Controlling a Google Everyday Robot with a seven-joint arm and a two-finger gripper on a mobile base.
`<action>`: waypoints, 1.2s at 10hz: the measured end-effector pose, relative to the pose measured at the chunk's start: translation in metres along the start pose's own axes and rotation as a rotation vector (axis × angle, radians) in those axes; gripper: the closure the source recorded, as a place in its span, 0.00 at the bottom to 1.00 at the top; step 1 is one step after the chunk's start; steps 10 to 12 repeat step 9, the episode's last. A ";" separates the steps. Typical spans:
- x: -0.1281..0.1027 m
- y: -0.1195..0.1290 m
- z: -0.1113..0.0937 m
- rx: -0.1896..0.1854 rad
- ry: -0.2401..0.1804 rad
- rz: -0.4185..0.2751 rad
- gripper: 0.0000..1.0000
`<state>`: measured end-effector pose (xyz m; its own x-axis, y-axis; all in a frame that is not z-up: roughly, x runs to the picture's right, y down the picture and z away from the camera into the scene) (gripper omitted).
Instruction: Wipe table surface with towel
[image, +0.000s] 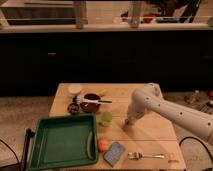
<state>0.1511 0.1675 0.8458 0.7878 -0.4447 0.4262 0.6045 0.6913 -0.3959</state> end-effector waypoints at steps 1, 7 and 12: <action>-0.011 -0.005 0.002 -0.002 -0.007 -0.024 1.00; -0.066 0.024 0.008 -0.009 -0.066 -0.161 1.00; -0.061 0.041 0.009 -0.018 -0.076 -0.158 1.00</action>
